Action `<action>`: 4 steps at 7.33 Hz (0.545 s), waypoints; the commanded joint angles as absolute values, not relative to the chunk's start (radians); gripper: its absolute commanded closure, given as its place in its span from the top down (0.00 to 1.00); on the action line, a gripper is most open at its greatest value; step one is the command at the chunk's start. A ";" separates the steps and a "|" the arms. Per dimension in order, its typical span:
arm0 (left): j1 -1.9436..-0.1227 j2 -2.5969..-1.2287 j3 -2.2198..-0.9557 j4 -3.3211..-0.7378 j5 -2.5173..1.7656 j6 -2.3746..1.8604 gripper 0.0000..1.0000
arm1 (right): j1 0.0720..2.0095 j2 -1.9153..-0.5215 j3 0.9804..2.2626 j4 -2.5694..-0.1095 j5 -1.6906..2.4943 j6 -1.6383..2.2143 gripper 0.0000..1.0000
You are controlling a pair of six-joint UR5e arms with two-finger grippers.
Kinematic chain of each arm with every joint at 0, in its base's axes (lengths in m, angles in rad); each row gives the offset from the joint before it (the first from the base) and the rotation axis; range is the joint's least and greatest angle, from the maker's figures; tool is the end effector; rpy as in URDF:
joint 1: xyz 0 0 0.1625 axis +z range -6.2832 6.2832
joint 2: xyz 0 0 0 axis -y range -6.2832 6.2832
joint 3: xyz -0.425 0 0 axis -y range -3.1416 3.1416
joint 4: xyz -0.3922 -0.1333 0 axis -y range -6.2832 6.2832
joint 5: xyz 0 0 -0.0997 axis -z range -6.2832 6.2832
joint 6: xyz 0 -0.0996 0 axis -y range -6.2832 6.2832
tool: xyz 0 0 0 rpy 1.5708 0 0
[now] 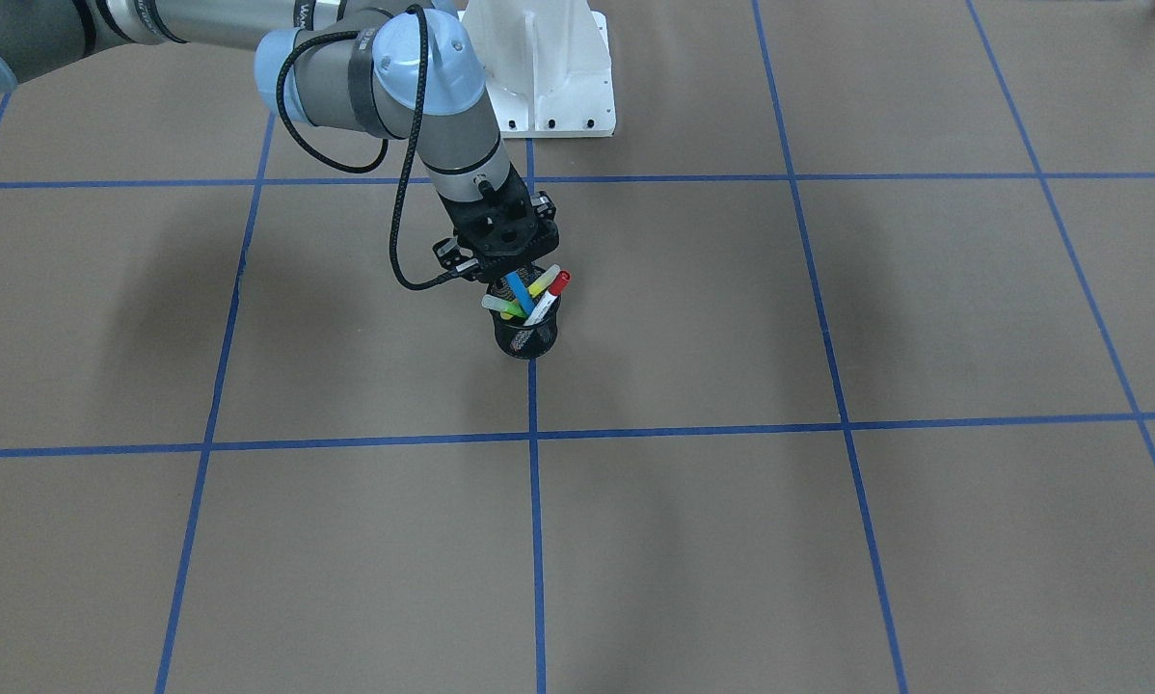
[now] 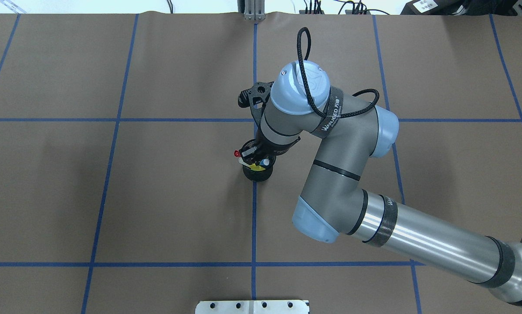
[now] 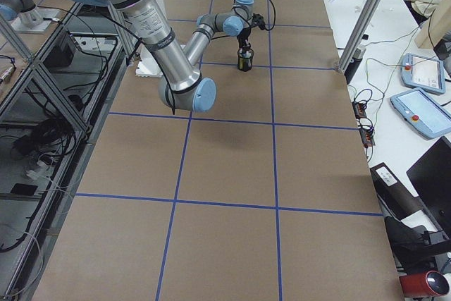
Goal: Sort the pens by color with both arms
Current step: 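Lower the right gripper onto the blue highlighter in the cup and close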
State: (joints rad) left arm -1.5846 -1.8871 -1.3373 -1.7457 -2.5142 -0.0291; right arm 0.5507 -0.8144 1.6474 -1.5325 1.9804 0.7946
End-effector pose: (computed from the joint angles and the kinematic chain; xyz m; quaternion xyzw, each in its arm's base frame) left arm -0.0614 -0.6336 0.5651 0.1110 0.4515 0.0394 0.8845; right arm -0.5386 -0.4406 0.1639 0.1092 -0.4391 -0.1851 0.8724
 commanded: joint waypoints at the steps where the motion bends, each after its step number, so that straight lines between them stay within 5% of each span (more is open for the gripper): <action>1: -1.585 -1.887 -1.336 -1.746 -2.514 -0.029 1.00 | 0.551 -0.813 1.646 -1.532 1.980 0.795 0.40; 4: -1.585 -1.887 -1.335 -1.746 -2.514 -0.029 1.00 | 0.548 -0.810 1.646 -1.532 1.980 0.795 0.37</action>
State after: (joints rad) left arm -1.5846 -1.8879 -1.3352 -1.7457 -2.5142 -0.0291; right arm 0.5491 -0.8116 1.6460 -1.5324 1.9804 0.7946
